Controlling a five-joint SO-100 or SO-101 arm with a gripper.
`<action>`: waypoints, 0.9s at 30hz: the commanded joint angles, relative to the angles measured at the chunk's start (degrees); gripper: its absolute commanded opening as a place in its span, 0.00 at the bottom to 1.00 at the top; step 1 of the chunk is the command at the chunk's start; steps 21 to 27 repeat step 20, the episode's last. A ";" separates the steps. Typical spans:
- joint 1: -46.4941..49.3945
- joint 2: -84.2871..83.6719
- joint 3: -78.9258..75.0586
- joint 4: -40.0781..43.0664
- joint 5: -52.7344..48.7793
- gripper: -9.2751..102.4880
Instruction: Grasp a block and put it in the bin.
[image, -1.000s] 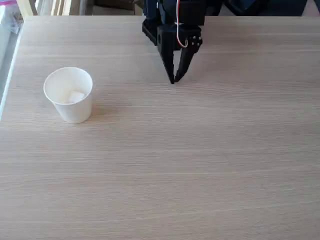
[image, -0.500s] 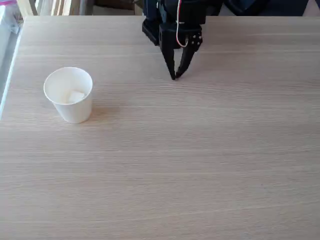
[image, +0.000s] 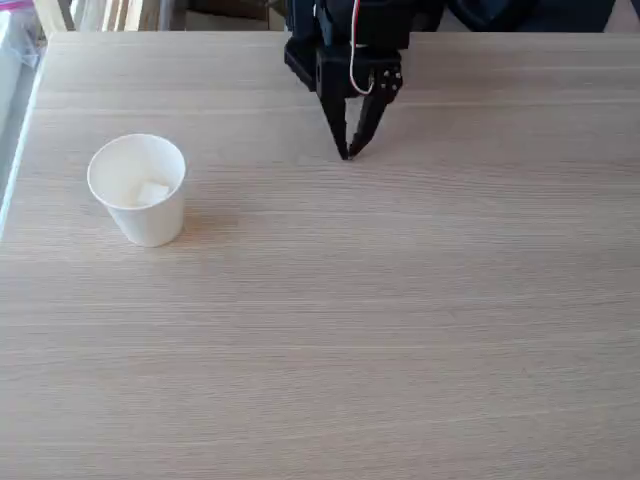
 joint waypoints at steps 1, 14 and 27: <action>-1.05 0.18 0.79 0.35 -0.70 0.08; -1.67 0.18 0.79 0.35 -0.62 0.08; -1.67 0.18 0.79 0.35 -0.62 0.08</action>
